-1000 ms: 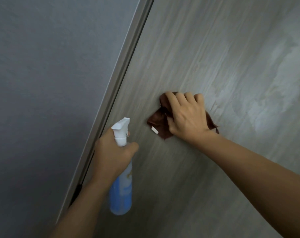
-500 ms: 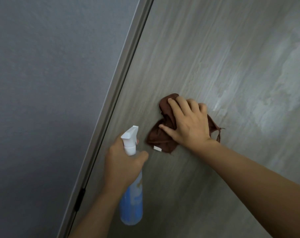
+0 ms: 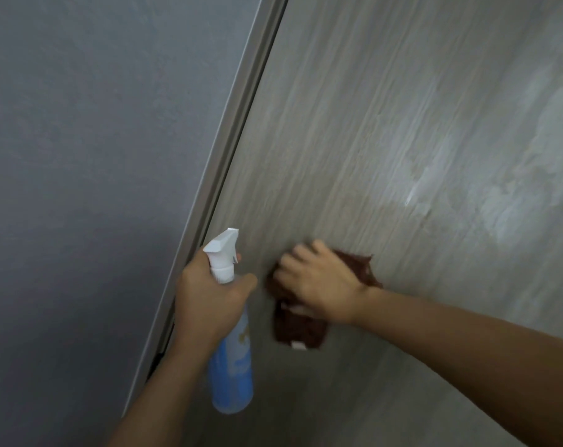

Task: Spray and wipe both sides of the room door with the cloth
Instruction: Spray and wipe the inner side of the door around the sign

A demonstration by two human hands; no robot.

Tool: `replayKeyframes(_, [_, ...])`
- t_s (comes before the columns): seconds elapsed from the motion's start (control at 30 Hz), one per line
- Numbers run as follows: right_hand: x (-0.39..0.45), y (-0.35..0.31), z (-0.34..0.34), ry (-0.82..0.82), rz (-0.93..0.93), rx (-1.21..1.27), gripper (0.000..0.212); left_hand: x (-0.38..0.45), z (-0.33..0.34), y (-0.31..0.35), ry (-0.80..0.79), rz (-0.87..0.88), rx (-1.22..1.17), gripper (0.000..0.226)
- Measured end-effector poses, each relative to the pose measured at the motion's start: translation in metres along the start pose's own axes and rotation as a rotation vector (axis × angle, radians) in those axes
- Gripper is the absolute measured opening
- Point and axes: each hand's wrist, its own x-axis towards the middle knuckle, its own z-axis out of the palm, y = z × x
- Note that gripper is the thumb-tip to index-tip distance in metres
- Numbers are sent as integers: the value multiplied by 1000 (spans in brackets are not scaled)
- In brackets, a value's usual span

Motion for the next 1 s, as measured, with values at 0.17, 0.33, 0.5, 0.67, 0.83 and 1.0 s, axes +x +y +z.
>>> replayKeyframes(0.17, [26, 35, -7, 146, 348, -31, 51, 6, -7, 3, 12, 9, 43, 35])
replayKeyframes(0.33, [45, 19, 1, 234, 661, -37, 60, 13, -16, 1, 15, -15, 29, 35])
replayKeyframes(0.5, [20, -8, 14, 27, 75, -91, 67, 12, -23, 4, 2, -24, 54, 38])
replayKeyframes(0.67, [38, 54, -14, 238, 748, -110, 61, 14, -31, 9, 6, -21, 116, 35])
replayKeyframes(0.83, [20, -28, 19, 140, 474, -30, 70, 17, -39, 12, 37, -20, 100, 39])
replayKeyframes(1.0, [-21, -53, 30, 18, 161, -43, 73, 24, -45, 6, 27, -12, 104, 32])
